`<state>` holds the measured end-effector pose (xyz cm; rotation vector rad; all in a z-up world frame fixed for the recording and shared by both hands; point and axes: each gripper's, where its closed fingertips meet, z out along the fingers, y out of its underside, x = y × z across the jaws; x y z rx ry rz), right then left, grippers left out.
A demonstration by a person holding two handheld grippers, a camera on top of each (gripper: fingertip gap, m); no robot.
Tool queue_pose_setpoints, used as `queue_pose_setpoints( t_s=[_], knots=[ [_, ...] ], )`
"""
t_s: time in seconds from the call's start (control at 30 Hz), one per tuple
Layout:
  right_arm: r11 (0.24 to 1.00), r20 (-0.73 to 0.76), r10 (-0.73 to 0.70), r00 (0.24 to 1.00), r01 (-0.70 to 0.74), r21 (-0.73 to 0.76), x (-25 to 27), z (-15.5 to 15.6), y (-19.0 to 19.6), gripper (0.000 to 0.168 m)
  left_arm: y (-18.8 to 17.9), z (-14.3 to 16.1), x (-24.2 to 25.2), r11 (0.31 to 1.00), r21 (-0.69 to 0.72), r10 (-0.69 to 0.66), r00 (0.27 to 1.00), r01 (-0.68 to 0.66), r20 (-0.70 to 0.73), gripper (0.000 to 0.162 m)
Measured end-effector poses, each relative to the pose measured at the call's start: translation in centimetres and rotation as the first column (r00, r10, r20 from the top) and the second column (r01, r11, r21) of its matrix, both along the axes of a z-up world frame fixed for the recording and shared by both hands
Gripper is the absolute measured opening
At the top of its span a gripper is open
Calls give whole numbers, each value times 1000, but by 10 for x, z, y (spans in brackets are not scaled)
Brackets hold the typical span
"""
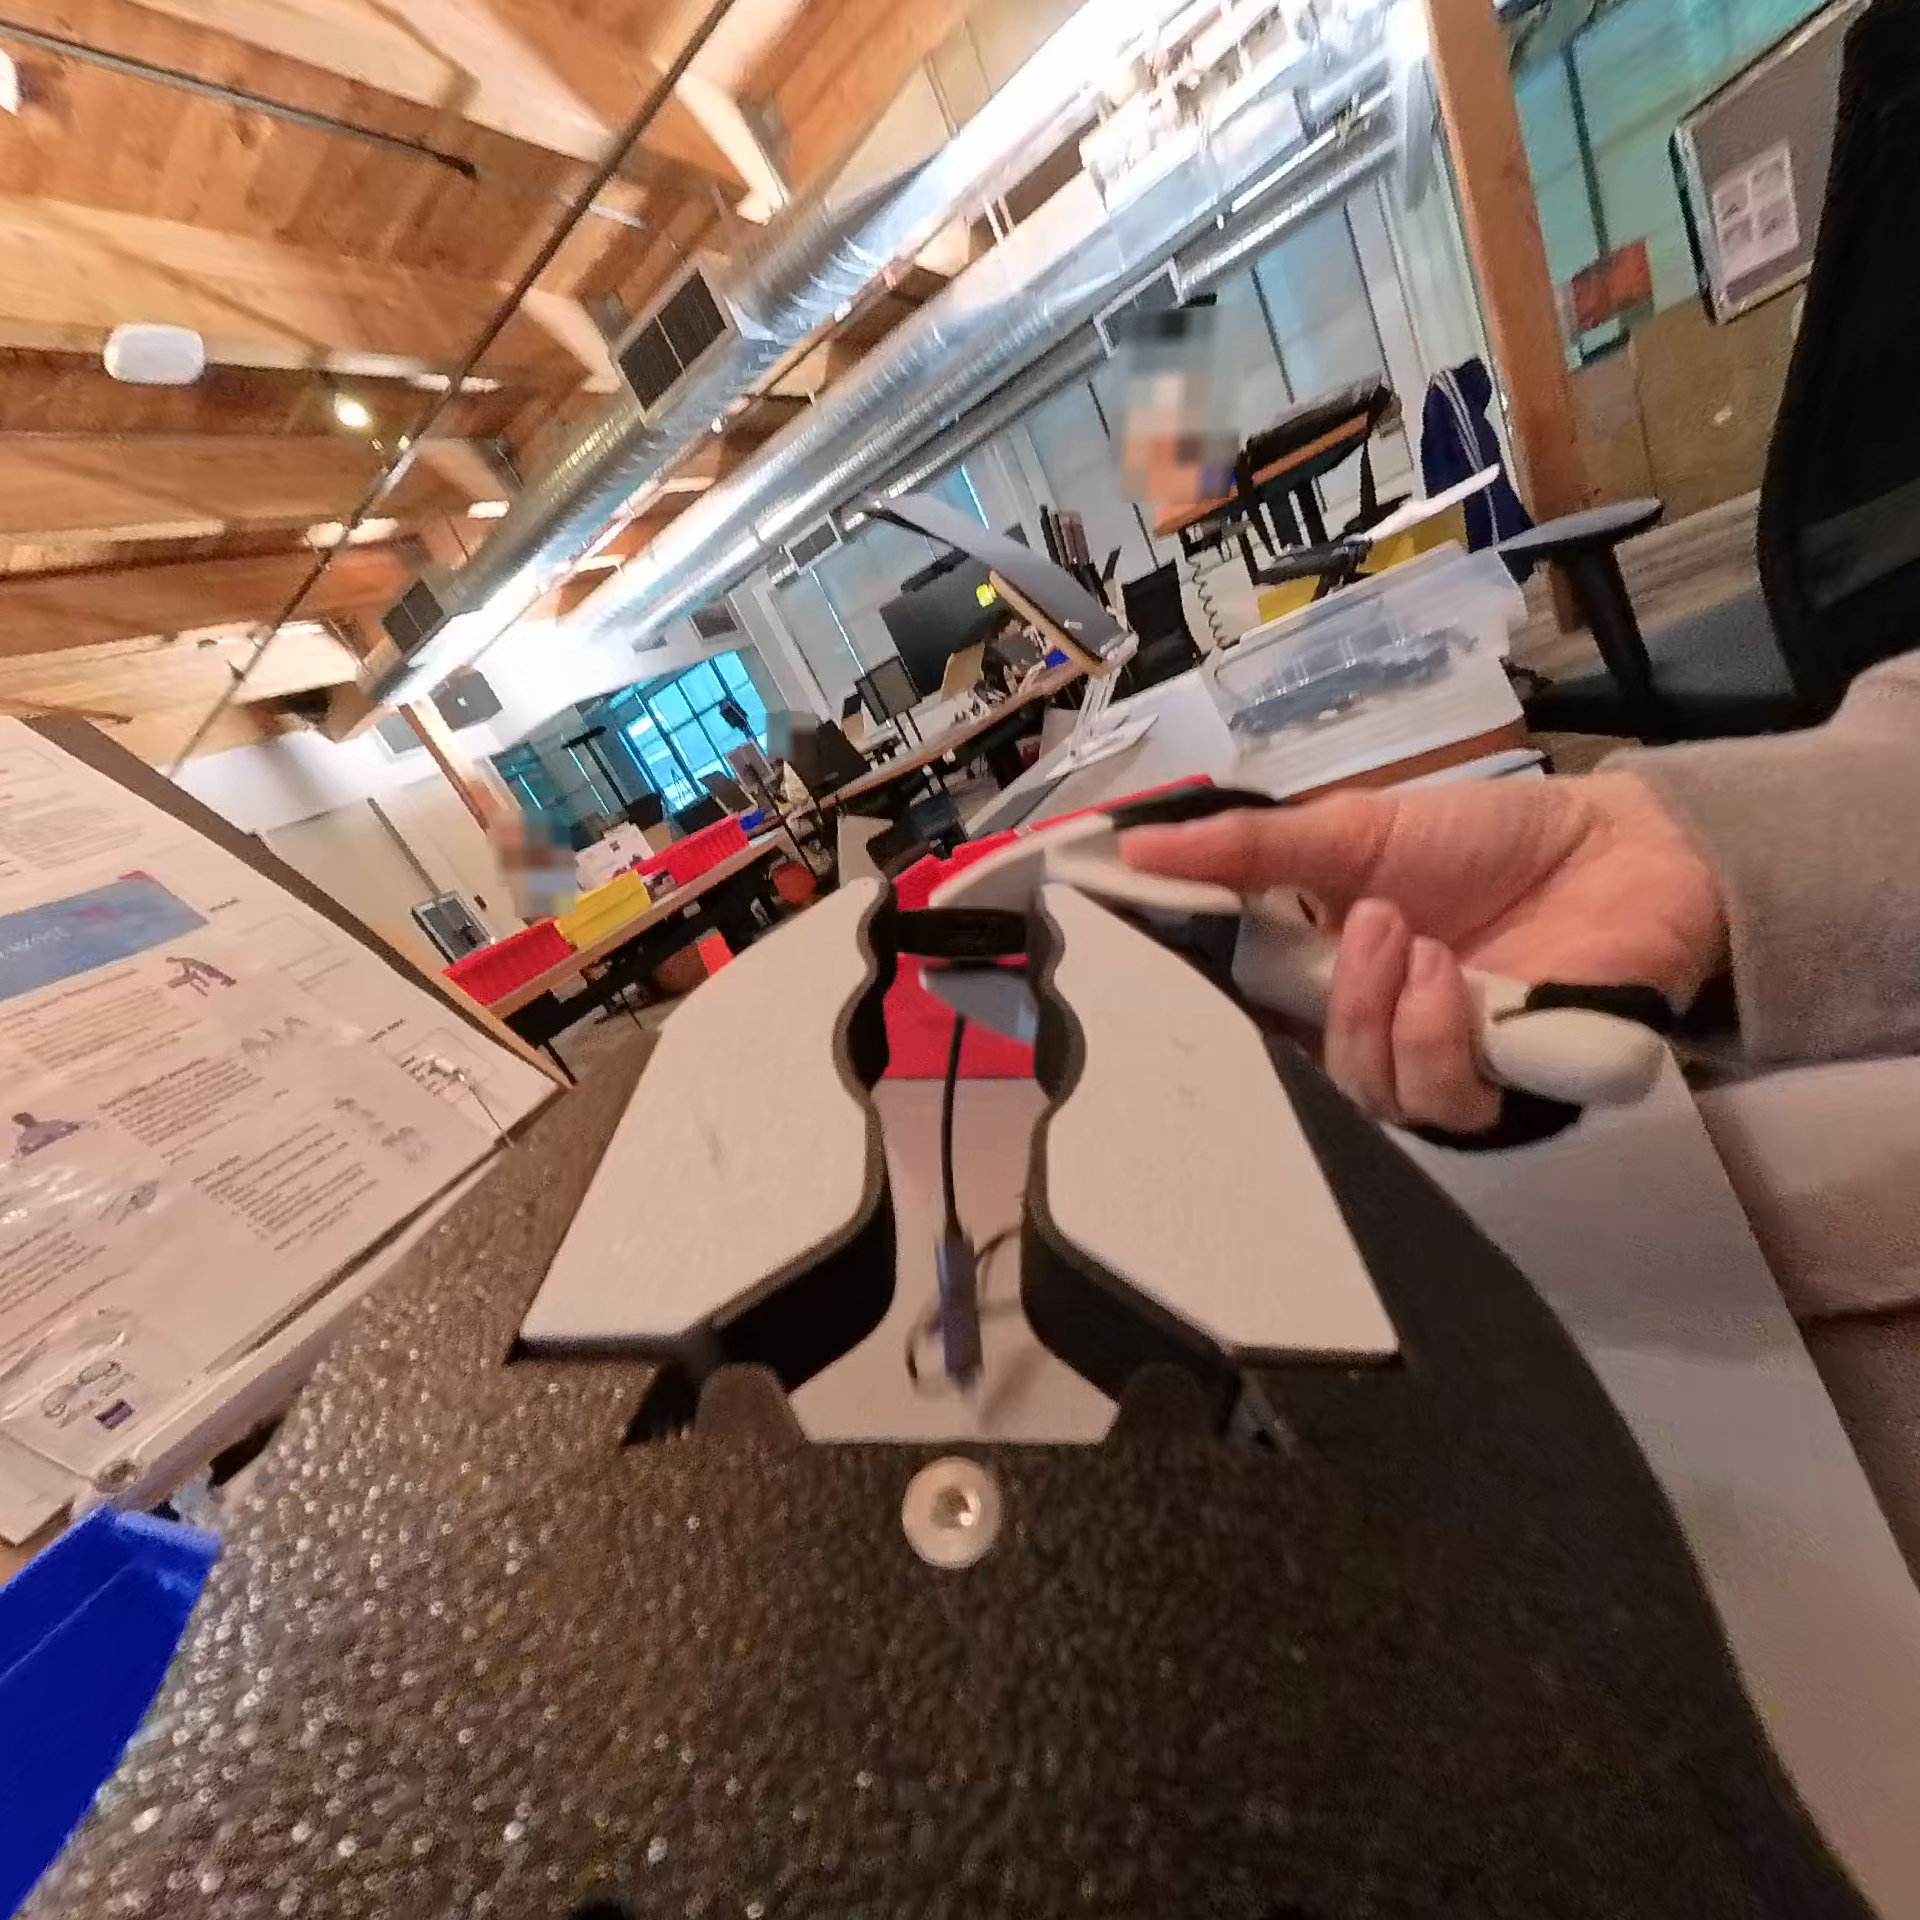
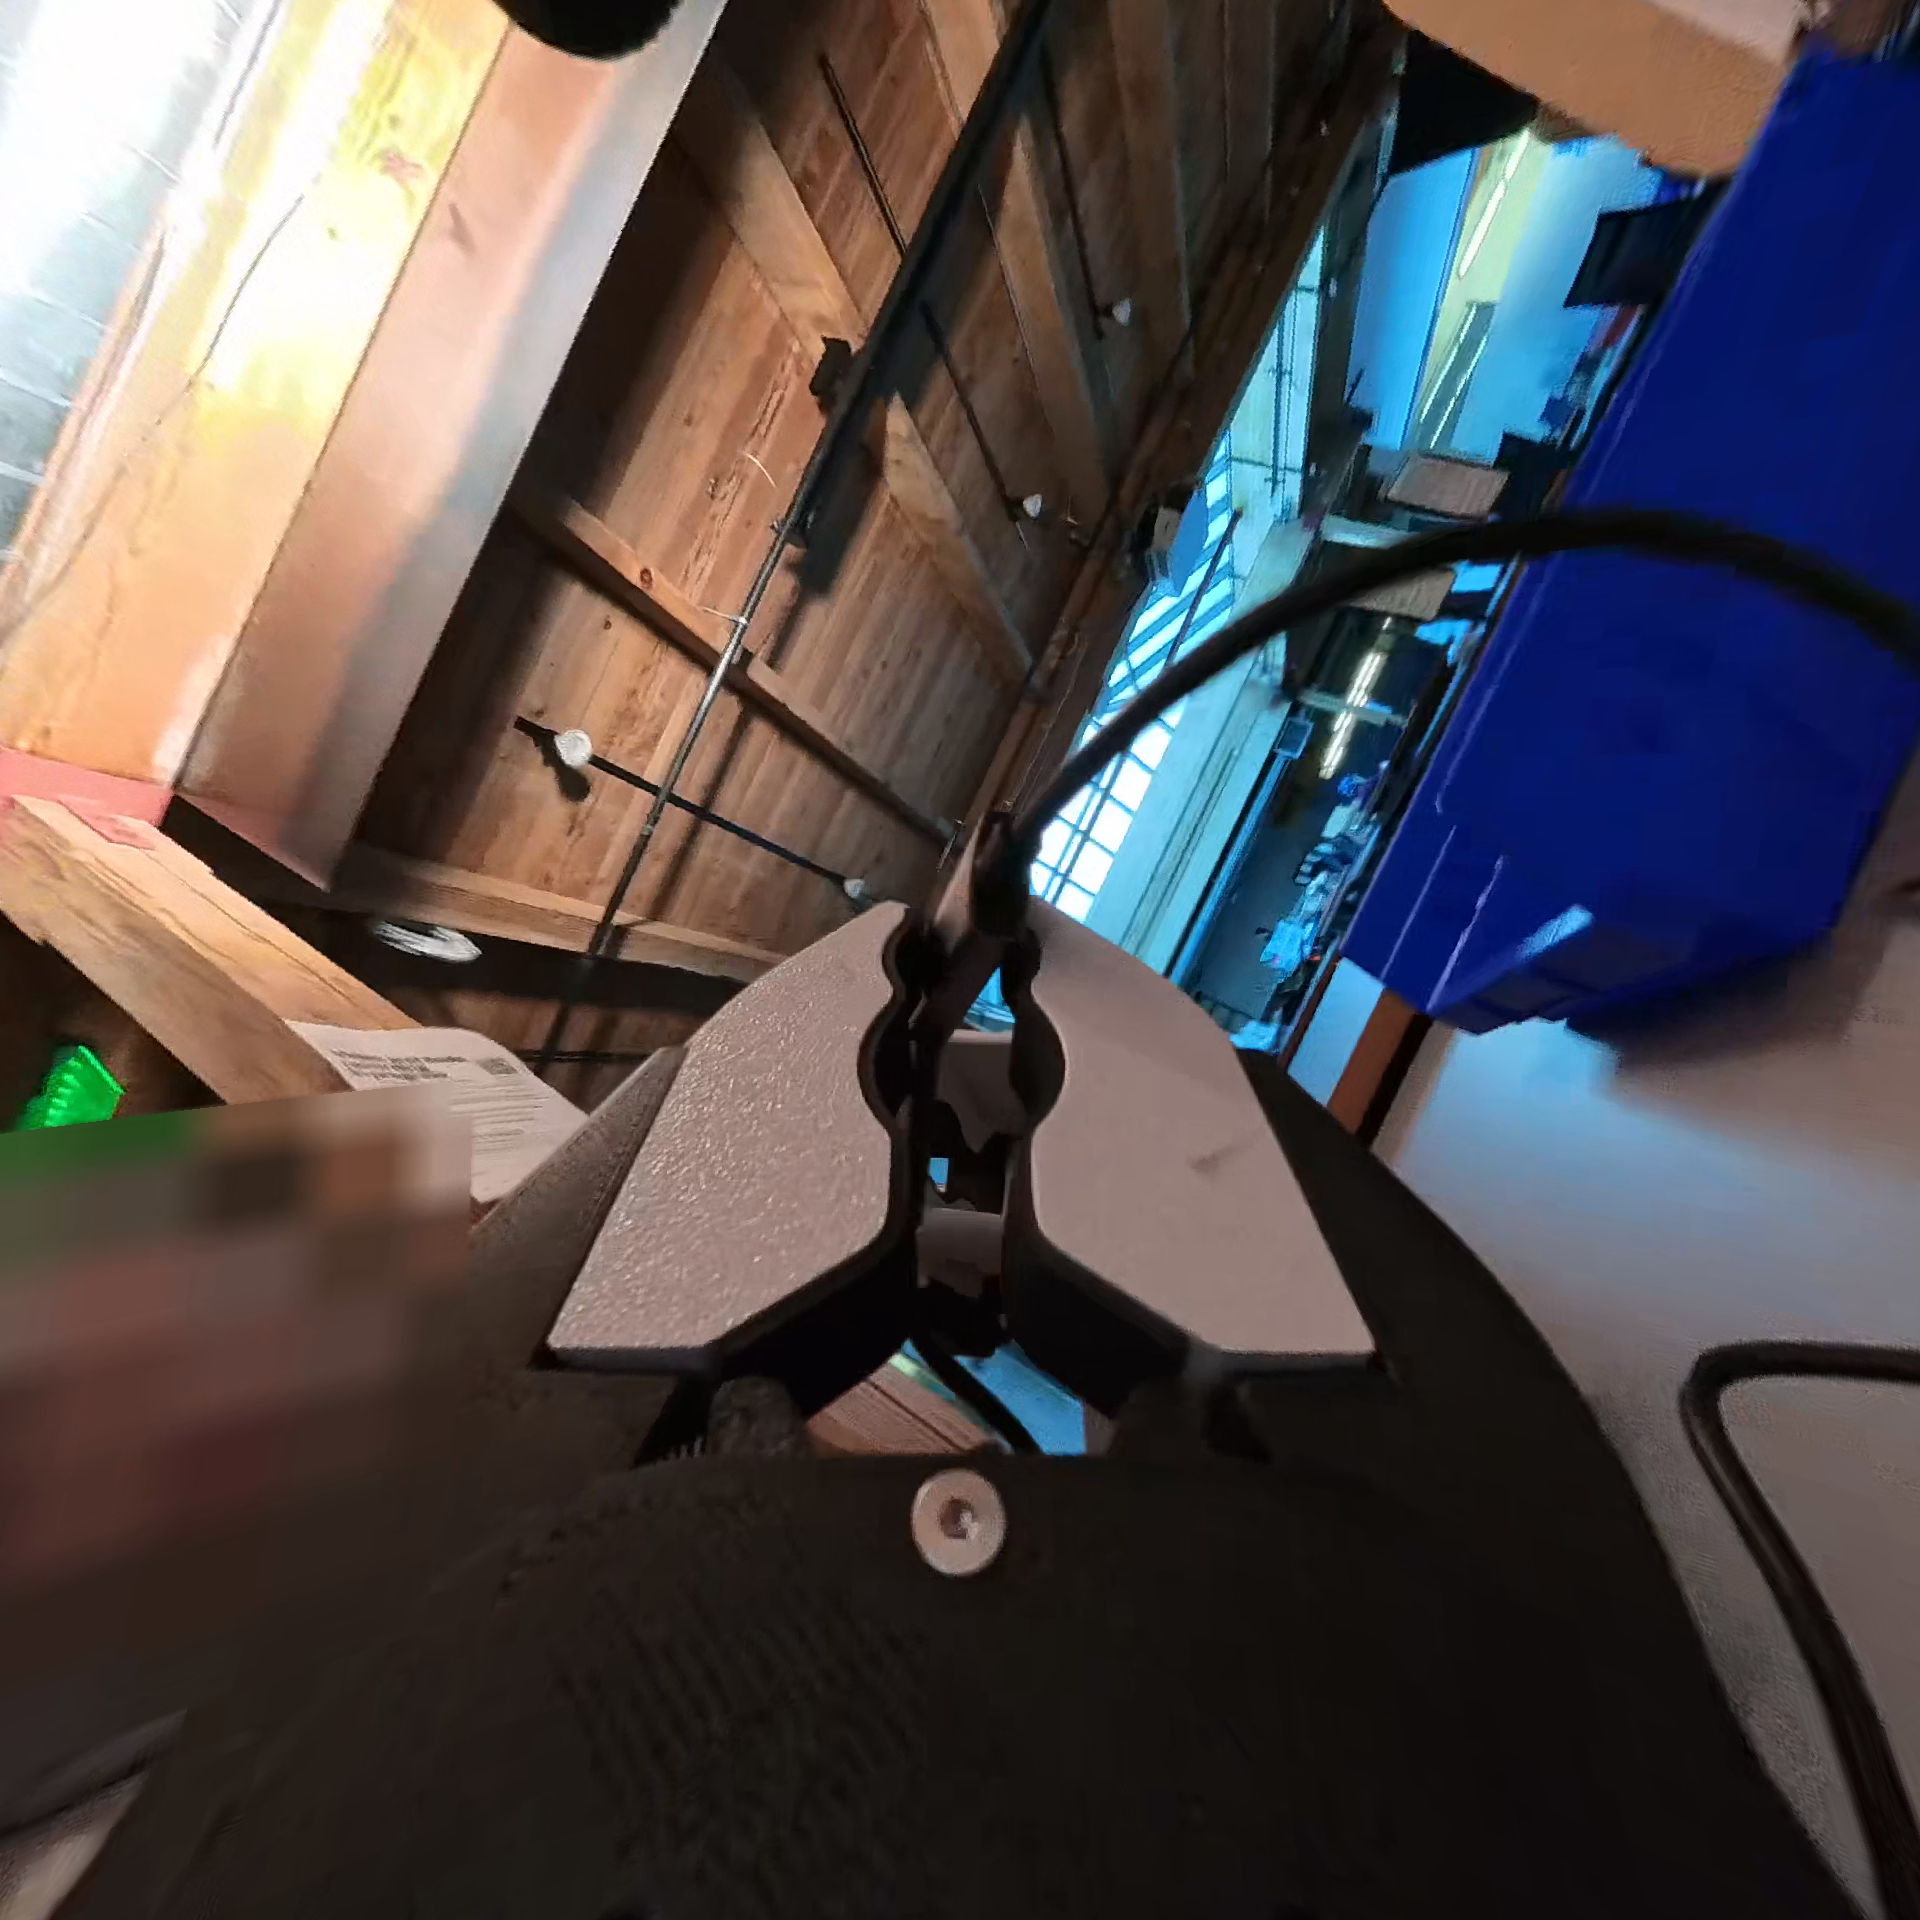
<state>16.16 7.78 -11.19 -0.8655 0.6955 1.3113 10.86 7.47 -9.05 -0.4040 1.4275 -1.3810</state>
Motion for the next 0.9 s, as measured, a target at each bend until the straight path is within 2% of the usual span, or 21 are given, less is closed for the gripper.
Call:
queue_pose_setpoints(
  t_s=[0.13, 0.17, 0.23, 0.3, 0.33, 0.43, 0.5, 0.77, 0.9],
  knots=[
    [994, 139, -73, 988, 84, -71, 8, 13, -12, 9, 1, -18, 11, 1000, 1, 20, 997, -20, -81, 27],
    [996, 160, -50, 986, 62, -67, 3, 18, -13, 10, 1, -15, 11, 999, -44, 18, 998, -20, -55, 36],
    [1000, 121, -4, 993, 5, -13, -8, 30, -15, 10, -2, -14, 15, 992, -123, 12, 999, -17, -45, 42],
    [995, 206, 38, 978, -17, -101, -21, 22, -7, 9, -8, -18, 18, 993, -115, 24, 999, -29, -41, 47],
    [988, 263, 40, 964, 2, -156, -24, 15, -3, 10, -10, -17, 18, 994, -100, 40, 999, -42, -23, 46],
    [986, 285, 24, 958, 25, -167, -19, 15, -6, 9, -17, -18, 18, 996, -72, 46, 999, -47, -17, 42],
    [981, 316, 19, 948, 44, -190, -17, 13, -7, 9, -15, -22, 21, 995, -69, 72, 996, -75, -43, 26],
    [964, 422, 25, 906, 89, -249, -16, 13, -11, 9, -15, -32, 27, 993, -89, 76, 994, -83, -79, 26],
    [968, 396, 14, 918, 88, -237, -14, 14, -10, 9, -9, -29, 29, 985, -105, 134, 989, -139, -55, 27]
  ],
)
